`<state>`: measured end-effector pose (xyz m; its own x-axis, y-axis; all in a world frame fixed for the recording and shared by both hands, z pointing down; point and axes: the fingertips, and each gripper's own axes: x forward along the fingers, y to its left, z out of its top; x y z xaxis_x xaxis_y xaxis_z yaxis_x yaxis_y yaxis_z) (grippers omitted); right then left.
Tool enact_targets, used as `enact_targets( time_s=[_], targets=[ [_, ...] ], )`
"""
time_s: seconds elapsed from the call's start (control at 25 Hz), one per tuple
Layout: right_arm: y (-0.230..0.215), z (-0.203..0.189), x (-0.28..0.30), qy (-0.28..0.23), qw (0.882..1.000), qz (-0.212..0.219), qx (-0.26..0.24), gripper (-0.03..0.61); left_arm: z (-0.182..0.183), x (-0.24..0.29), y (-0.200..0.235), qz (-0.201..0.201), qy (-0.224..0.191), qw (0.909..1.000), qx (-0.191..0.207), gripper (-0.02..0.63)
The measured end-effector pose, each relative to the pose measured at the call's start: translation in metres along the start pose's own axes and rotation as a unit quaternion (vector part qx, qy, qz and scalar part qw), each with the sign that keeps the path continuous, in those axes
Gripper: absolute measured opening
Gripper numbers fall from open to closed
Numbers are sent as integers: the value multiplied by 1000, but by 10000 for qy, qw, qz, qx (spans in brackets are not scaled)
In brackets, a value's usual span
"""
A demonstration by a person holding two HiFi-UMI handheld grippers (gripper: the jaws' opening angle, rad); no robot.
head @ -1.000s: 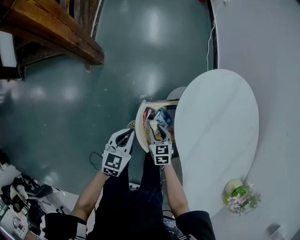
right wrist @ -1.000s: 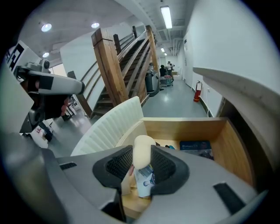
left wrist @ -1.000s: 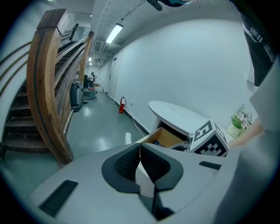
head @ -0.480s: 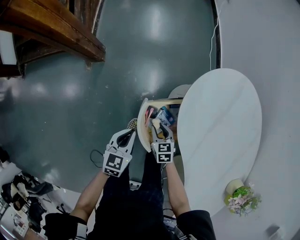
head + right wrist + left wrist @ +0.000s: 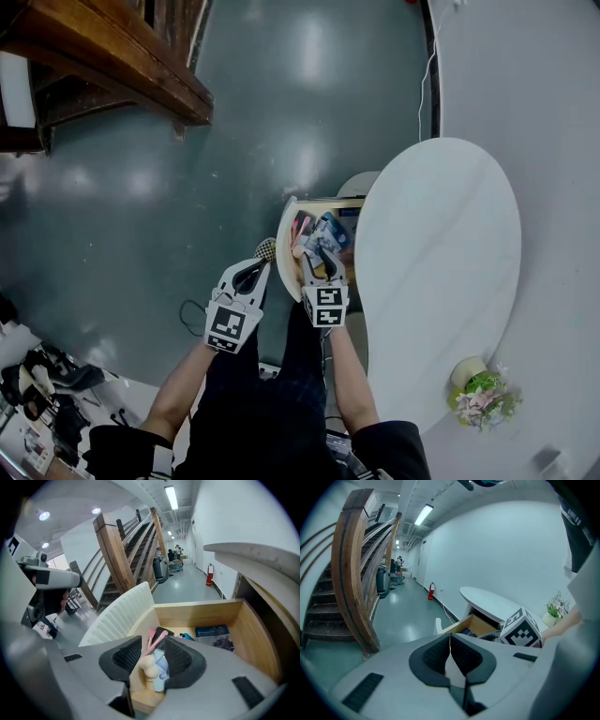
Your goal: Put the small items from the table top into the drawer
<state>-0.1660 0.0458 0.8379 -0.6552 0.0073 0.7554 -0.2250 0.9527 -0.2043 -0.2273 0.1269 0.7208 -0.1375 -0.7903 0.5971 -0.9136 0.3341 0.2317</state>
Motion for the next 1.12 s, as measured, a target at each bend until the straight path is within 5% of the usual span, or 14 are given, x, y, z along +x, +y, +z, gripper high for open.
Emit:
enact_targets(
  time_s=[0.44,1.12],
  targets=[
    [7,31,-35,-358,9993,-50,-82,147,29,-17,-16,-12,-217,9996,175,20],
    [17,118,-133,-1231,9921,-205,-136,135,121,-65,-47,-95,-829,9950,555,20]
  ],
)
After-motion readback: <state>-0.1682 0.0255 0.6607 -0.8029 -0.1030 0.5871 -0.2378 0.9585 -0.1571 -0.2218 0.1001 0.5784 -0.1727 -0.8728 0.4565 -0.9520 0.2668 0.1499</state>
